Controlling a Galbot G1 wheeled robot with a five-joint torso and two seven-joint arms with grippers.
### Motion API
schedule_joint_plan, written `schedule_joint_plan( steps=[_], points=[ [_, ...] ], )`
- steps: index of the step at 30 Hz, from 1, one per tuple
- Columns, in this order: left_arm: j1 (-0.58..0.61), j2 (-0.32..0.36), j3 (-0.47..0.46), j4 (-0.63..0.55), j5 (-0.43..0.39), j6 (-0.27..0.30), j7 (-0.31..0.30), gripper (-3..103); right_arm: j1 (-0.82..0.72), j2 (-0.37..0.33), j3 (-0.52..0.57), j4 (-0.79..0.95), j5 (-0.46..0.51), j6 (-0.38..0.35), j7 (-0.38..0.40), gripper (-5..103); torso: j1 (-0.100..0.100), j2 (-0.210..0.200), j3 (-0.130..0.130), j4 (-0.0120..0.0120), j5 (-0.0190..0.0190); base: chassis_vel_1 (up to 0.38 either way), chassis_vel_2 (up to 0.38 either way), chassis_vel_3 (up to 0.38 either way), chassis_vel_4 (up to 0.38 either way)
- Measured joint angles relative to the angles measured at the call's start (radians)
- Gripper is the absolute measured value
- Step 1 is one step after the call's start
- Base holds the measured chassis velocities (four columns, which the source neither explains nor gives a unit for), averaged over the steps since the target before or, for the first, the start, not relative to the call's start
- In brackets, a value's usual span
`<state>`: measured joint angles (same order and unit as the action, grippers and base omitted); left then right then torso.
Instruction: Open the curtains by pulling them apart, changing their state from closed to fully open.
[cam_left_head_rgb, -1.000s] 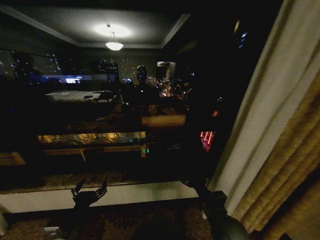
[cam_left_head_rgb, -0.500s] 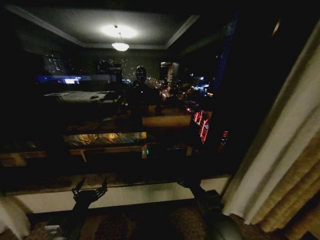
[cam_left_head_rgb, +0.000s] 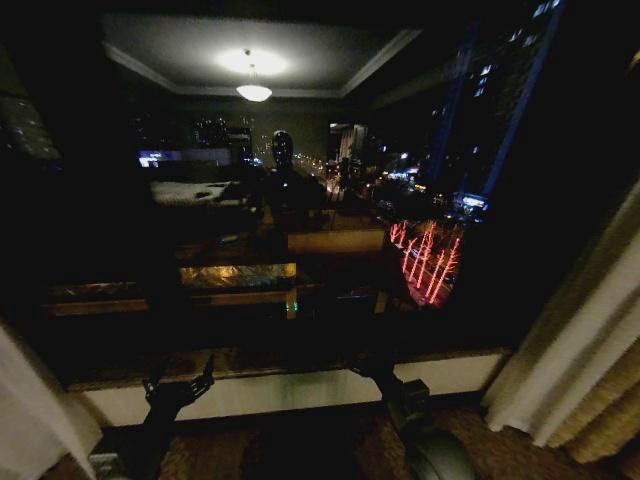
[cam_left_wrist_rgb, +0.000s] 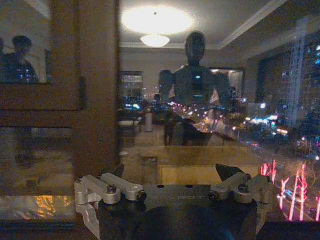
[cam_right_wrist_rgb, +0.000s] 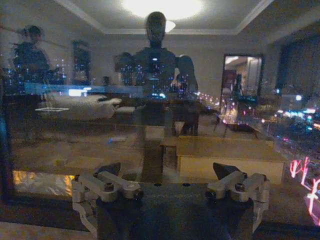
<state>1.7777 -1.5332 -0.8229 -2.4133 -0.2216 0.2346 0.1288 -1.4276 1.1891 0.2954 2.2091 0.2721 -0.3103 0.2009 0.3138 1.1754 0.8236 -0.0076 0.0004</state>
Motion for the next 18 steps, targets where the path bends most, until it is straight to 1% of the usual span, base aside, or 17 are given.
schedule_joint_plan(
  steps=[4,7,10,18],
  points=[
    [0.006,-0.004,-0.003,-0.007,0.001,-0.001,0.000,100,0.007,0.003,-0.008,-0.004,0.000,0.001,-0.001,100,0.000,0.000,0.000,0.0000,0.0002,0.357,0.354,-0.356,-0.360],
    [0.007,-0.009,-0.004,-0.009,0.003,-0.002,0.000,100,0.009,0.004,-0.013,-0.006,-0.001,0.001,-0.002,100,0.000,0.000,0.000,0.0000,-0.0004,0.357,0.361,-0.351,-0.342],
    [0.009,-0.019,0.000,-0.014,0.012,-0.002,0.001,100,0.011,0.004,-0.016,-0.007,-0.001,0.002,-0.002,100,0.000,0.000,0.000,0.0001,0.0003,0.376,0.364,-0.351,-0.339],
    [0.013,-0.017,-0.001,-0.017,0.014,-0.003,0.001,100,0.011,0.004,-0.013,-0.010,-0.001,0.004,-0.003,100,0.000,0.000,0.000,0.0000,0.0000,0.347,0.346,-0.328,-0.363]
  ],
)
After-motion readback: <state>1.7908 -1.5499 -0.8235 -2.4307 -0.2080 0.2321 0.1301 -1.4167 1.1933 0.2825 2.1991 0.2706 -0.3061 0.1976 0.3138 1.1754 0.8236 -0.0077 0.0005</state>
